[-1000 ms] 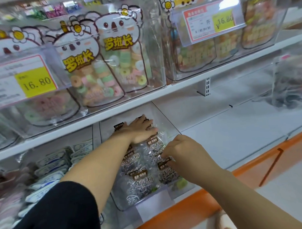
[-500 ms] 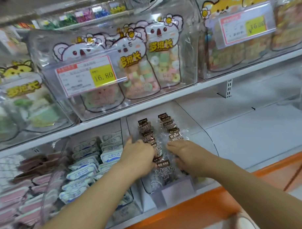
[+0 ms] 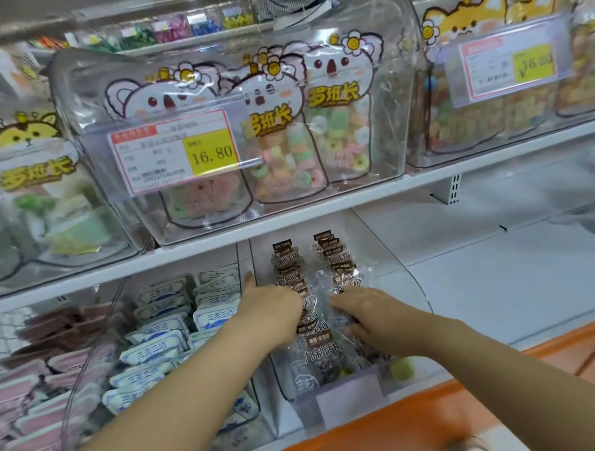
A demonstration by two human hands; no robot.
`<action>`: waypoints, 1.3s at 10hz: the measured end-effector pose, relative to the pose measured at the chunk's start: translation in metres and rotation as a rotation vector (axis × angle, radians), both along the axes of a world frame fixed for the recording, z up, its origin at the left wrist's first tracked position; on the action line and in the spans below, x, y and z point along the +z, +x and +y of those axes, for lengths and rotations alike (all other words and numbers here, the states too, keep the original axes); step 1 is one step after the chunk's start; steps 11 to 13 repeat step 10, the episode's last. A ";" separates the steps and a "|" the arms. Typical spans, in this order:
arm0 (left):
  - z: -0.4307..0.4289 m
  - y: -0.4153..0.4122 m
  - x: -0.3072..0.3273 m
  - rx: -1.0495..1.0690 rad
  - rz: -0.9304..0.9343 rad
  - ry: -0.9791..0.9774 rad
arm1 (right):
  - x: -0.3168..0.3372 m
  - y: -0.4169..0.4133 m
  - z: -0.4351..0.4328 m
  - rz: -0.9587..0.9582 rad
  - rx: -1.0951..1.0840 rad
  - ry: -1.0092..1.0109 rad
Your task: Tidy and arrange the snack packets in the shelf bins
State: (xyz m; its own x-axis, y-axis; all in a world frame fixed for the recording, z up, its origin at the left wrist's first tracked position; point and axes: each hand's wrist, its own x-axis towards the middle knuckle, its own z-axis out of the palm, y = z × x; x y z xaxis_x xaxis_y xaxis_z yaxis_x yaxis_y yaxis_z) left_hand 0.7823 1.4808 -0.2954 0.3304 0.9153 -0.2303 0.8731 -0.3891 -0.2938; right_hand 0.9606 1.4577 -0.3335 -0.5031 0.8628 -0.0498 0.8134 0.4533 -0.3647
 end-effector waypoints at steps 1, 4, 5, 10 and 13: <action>0.013 -0.004 0.010 0.081 -0.305 -0.031 | 0.011 -0.001 0.002 0.043 -0.044 -0.019; 0.050 -0.006 0.014 0.137 -0.073 -0.135 | -0.001 -0.025 0.004 -0.130 0.010 0.066; 0.062 -0.003 0.009 0.151 0.060 -0.128 | -0.007 -0.024 0.009 -0.140 0.016 0.092; -0.017 -0.026 0.017 -0.029 -0.497 0.169 | 0.020 -0.023 -0.007 0.011 -0.087 0.189; -0.017 -0.026 0.017 -0.029 -0.497 0.169 | 0.020 -0.023 -0.007 0.011 -0.087 0.189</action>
